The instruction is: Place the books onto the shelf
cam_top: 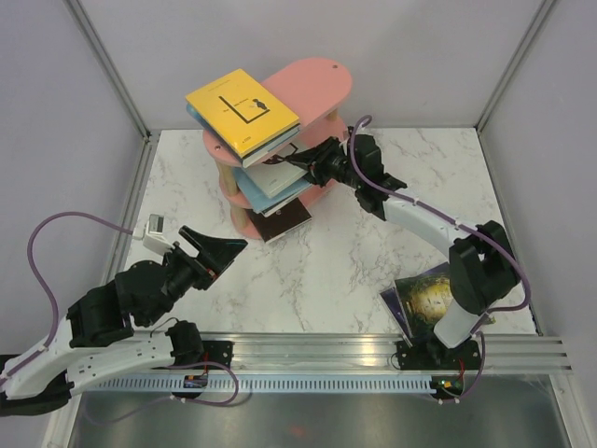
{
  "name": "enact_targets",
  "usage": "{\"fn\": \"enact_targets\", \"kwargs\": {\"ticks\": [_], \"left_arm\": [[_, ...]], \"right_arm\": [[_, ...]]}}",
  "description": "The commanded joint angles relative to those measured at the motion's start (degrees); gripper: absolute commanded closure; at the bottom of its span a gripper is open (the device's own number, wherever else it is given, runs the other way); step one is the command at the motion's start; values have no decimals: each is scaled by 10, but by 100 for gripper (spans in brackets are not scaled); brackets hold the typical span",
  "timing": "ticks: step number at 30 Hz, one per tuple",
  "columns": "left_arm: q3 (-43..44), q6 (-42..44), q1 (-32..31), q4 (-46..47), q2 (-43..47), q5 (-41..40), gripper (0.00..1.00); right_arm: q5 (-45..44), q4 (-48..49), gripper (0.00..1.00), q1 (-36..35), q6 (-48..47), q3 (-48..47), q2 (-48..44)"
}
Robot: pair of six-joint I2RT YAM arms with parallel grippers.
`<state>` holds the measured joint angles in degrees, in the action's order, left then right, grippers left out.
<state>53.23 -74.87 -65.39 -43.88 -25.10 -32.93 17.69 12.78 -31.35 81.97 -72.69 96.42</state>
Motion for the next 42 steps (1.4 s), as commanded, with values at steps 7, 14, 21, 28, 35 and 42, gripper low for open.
{"fn": "enact_targets", "kwargs": {"ticks": [7,14,21,28,35,42], "left_arm": [[11,22,-1,-38,21,-50,7],[12,22,0,-38,15,-55,8],[15,22,0,-38,7,-55,8],[21,22,0,-38,-6,-55,8],[27,22,0,-38,-26,-55,8],[41,22,-1,-38,-76,-55,8]], "right_arm": [[-11,68,100,-33,17,-28,18],[-21,-1,32,-31,-23,-21,-21],[-13,-61,14,-20,-42,-5,-62],[-7,-151,14,-13,-77,1,-105],[1,-216,13,3,-106,19,-143],[16,-313,14,62,-160,20,-203]]}}
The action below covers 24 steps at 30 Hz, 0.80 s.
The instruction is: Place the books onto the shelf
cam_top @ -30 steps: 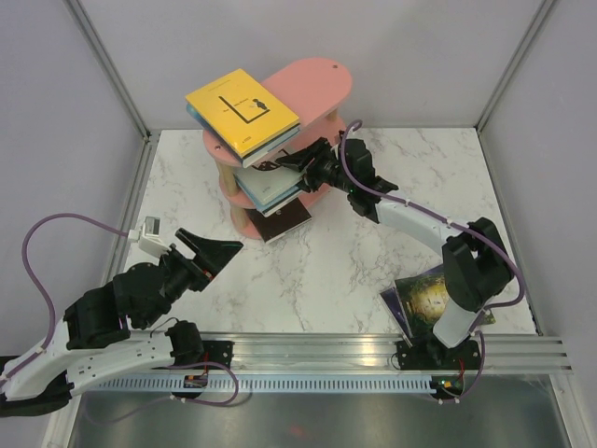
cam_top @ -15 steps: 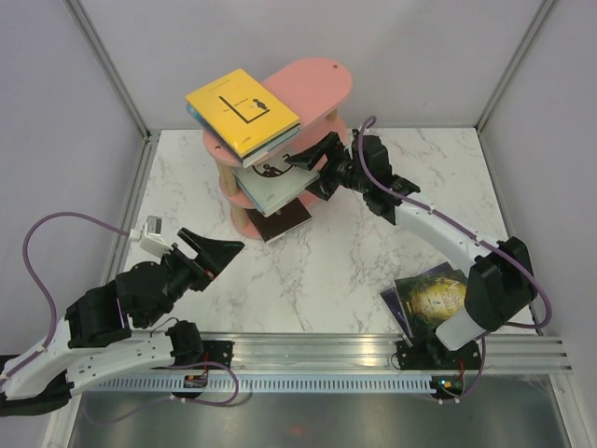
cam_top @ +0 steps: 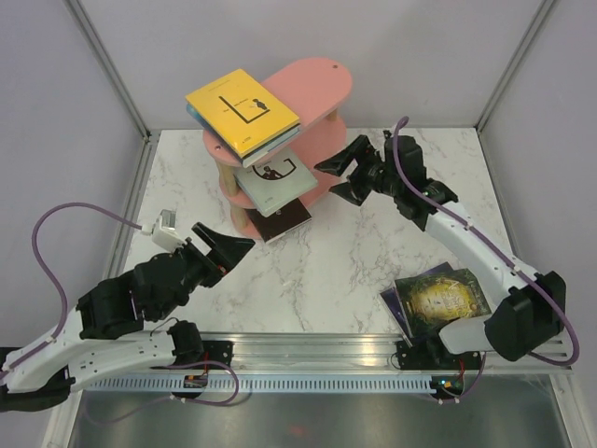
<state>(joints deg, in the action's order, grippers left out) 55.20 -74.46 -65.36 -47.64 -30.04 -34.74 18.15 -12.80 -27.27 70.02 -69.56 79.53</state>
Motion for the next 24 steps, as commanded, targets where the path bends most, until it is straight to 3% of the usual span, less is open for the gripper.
{"fn": "enact_targets", "kwargs": {"ticks": [1,5,8,11,16,17,24], "left_arm": [[23,18,-1,0,-45,-37,8],[27,18,-1,0,-108,-37,8],[27,18,-1,0,-152,-37,8],[23,18,-1,0,-185,-37,8],[25,18,-1,0,-231,-37,10],[29,78,0,146,-240,221,11],[24,79,-1,182,-276,283,11]], "right_arm": [[15,-81,15,39,-71,-19,-44],[-56,-306,15,85,-186,-79,-70],[-118,-406,15,149,-236,-66,-103],[-130,-446,16,257,-271,-3,-110],[-178,-451,24,333,-248,31,-40],[-195,-444,28,351,-248,23,-11],[-203,-416,37,485,-267,-20,97]]}}
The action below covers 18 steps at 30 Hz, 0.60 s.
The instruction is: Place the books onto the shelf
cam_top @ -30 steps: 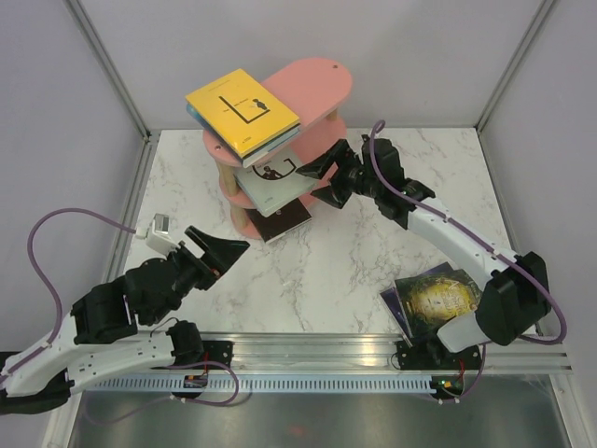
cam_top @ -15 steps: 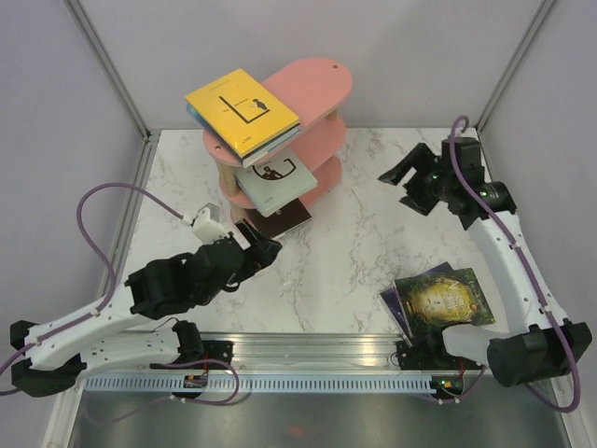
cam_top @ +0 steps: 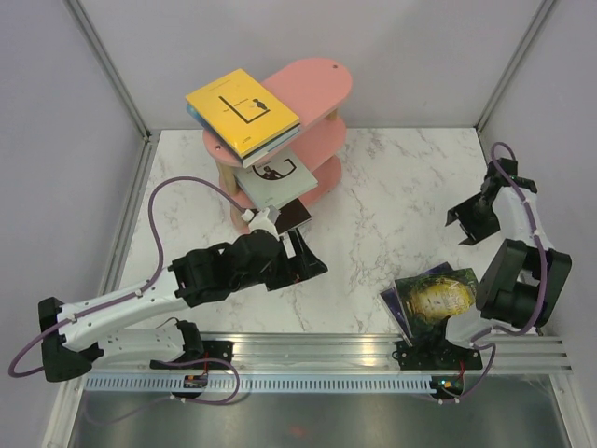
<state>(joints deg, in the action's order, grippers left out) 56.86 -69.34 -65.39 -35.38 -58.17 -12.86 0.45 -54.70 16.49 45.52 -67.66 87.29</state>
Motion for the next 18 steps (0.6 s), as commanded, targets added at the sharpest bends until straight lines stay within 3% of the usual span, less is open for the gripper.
{"fn": "enact_targets", "kwargs": {"ticks": [1,8,18], "left_arm": [[3,23,-1,63,10,65,11],[-36,6,-1,70,44,65,12],[-82,-12,-1,74,73,50,13]], "right_arm": [[-42,2,37,59,-40,-44,29],[-82,13,37,121,-59,-5,75],[-125,21,33,144,-62,109,40]]}}
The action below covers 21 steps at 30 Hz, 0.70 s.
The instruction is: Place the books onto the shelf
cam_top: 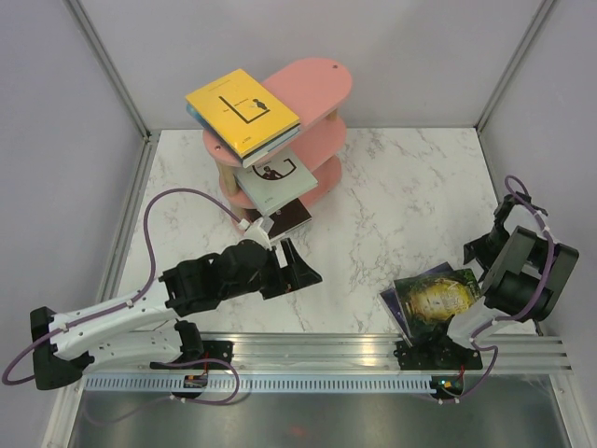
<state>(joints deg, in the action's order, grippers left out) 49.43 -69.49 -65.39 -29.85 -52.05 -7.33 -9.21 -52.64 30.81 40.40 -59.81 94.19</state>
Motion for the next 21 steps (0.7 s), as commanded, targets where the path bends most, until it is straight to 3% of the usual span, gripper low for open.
{"fn": "enact_targets", "kwargs": {"ticks": [1,7,10,17,21], "left_arm": [[-8,-13,-1,20,10,-6,13],[-16,-13,-1,29,3,-2,14],[-20,-13,-1,30,2,-1,14],[-31,-19,-1,30,13,-5,14],[-42,-21,-1,27,27,-6,14]], "right_arm": [[-22,3,33,0,-11,42,-33],[69,50,33,-47,27,136,-67],[123,76,33,-128,64,157,-83],[238,169,33,-407,221,111,-60],[280,235,32,-479,245,57,-57]]}}
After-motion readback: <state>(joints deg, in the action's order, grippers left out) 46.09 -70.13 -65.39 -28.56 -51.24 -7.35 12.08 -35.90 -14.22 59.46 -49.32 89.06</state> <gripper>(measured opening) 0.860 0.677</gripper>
